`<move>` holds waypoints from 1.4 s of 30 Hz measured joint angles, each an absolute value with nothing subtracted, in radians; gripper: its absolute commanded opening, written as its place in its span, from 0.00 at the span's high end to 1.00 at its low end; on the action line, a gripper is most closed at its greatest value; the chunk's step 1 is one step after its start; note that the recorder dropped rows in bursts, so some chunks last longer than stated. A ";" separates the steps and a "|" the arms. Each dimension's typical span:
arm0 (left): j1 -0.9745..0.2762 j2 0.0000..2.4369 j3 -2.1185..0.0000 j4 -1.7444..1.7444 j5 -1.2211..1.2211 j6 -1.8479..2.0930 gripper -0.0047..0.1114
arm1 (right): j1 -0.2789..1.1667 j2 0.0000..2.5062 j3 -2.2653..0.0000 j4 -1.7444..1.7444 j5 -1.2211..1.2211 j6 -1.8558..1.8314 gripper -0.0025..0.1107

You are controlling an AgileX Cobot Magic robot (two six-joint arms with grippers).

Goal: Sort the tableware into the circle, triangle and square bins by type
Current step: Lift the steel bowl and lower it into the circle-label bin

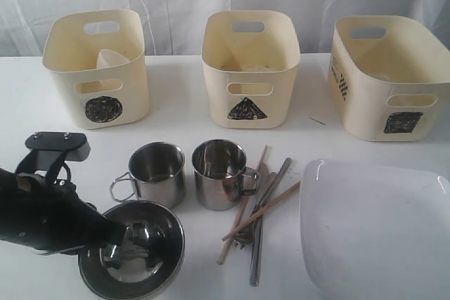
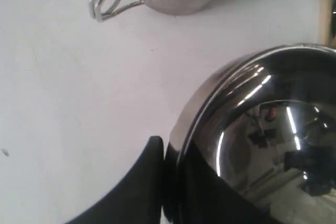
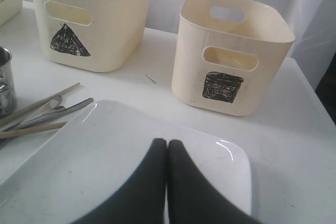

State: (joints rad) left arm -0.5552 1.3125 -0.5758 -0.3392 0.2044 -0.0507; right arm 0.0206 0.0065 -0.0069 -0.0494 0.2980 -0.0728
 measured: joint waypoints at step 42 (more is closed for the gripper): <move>-0.188 1.707 -1.556 -0.034 0.308 0.031 0.96 | 0.021 0.006 -0.007 -0.049 0.298 -0.073 0.98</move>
